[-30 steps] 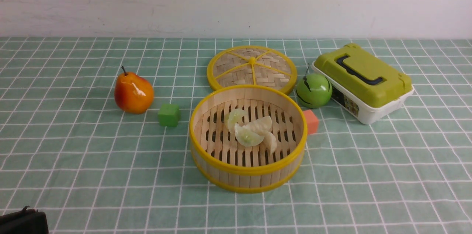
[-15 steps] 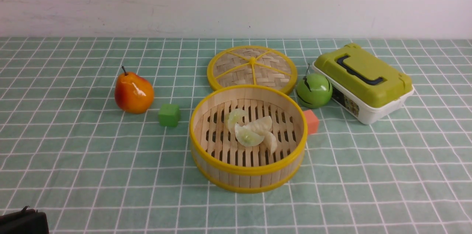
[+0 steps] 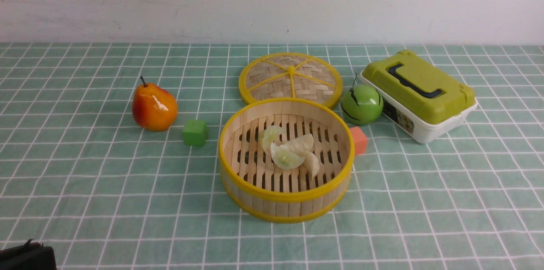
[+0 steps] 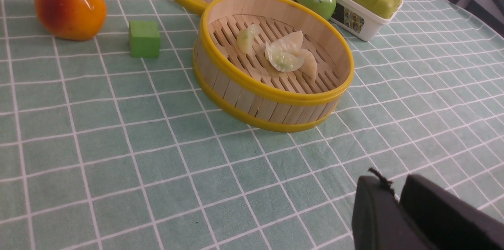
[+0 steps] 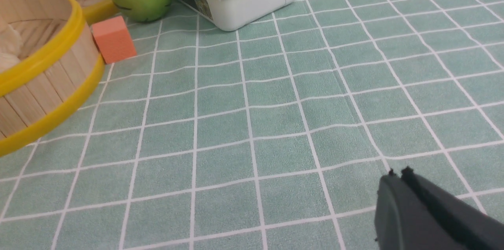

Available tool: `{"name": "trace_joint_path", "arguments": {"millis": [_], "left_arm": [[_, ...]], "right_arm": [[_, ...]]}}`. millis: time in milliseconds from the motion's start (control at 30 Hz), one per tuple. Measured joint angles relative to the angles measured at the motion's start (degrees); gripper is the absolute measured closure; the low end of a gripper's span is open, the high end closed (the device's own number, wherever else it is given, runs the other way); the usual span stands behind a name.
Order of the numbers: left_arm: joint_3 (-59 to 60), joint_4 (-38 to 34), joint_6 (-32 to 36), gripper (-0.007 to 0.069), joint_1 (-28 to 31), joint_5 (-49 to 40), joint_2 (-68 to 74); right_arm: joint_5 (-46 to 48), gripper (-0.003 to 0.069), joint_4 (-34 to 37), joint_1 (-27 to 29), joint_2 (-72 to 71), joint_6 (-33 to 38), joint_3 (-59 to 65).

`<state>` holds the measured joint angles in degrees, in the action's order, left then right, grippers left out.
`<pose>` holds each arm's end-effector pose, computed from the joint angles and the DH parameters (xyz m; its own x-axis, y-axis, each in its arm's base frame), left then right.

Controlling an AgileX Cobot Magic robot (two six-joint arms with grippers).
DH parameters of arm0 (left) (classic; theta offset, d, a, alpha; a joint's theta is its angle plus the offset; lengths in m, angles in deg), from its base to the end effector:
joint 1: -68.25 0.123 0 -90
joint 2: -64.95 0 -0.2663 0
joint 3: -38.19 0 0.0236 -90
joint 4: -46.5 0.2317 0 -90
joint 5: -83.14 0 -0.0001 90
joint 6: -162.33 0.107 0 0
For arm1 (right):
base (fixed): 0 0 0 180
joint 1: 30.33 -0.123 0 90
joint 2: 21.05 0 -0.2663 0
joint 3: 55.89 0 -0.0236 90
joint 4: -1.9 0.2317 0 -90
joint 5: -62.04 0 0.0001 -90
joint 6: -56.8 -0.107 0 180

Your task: Put the dumplings into the steamer on the table with the blue tablecloth.

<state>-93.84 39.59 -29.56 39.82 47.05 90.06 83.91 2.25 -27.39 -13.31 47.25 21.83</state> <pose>0.0620 -0.0422 0.2912 -0.4331 -0.1063 -0.8951 0.4233 0.8527 -0.3061 0.0673 -0.0032 0.1688 -0.2846 0.1863 -0.9403 0.0994 0.9814 0.1644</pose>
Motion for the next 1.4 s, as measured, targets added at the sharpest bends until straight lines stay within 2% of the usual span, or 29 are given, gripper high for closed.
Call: {"name": "trace_joint_path", "arguments": {"millis": [967, 1133, 1233, 1333, 1400], "left_arm": [[0.3, 0.0, 0.0, 0.0502, 0.0, 0.5, 0.0], [3.4, -0.5, 0.0, 0.0512, 0.0, 8.2, -0.7], [6.3, 0.8, 0.0, 0.0564, 0.6, 15.1, -2.4], [11.1, 4.2, 0.0, 0.0638, 3.6, 22.3, -4.2], [14.8, 5.7, 0.0, 0.0638, 7.0, 25.8, -5.4]], "right_arm": [[0.1, 0.067, 0.2, 0.0, 0.0, 0.0, -0.1], [0.2, 0.0666, 0.2, 0.0, 0.0, 0.0, -0.1], [0.2, 0.0664, 0.3, 0.0, 0.0, 0.0, -0.1], [0.2, 0.0662, 0.3, 0.0, 0.0, 0.0, -0.1], [0.2, 0.066, 0.3, 0.0, 0.0, 0.0, -0.1]]}}
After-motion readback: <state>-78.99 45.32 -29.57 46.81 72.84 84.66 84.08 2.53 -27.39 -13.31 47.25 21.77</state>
